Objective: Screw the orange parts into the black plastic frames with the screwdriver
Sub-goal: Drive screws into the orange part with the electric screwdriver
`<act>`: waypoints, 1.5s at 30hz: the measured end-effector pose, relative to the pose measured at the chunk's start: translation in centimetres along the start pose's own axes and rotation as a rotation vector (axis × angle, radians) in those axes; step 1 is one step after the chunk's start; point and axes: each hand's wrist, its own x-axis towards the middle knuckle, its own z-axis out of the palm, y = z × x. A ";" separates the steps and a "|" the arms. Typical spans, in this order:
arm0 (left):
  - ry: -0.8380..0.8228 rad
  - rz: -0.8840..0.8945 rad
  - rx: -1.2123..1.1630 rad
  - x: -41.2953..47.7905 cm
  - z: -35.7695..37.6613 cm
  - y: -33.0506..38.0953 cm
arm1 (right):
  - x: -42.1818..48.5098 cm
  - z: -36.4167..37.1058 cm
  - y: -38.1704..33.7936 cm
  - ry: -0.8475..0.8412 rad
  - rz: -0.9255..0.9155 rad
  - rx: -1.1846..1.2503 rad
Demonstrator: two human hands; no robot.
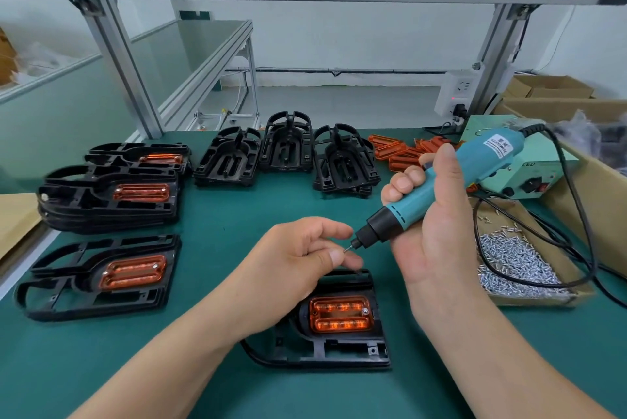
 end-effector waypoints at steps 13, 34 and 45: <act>0.088 -0.187 0.484 0.2 -4.5 -0.7 | -1.0 0.6 0.7 -0.173 0.059 -0.085; -0.022 -0.207 0.701 0.2 -3.3 -0.1 | -3.4 1.3 1.8 -0.510 0.091 -0.322; -0.039 -0.234 0.722 -0.2 -2.6 1.2 | -5.3 2.2 2.5 -0.772 0.041 -0.537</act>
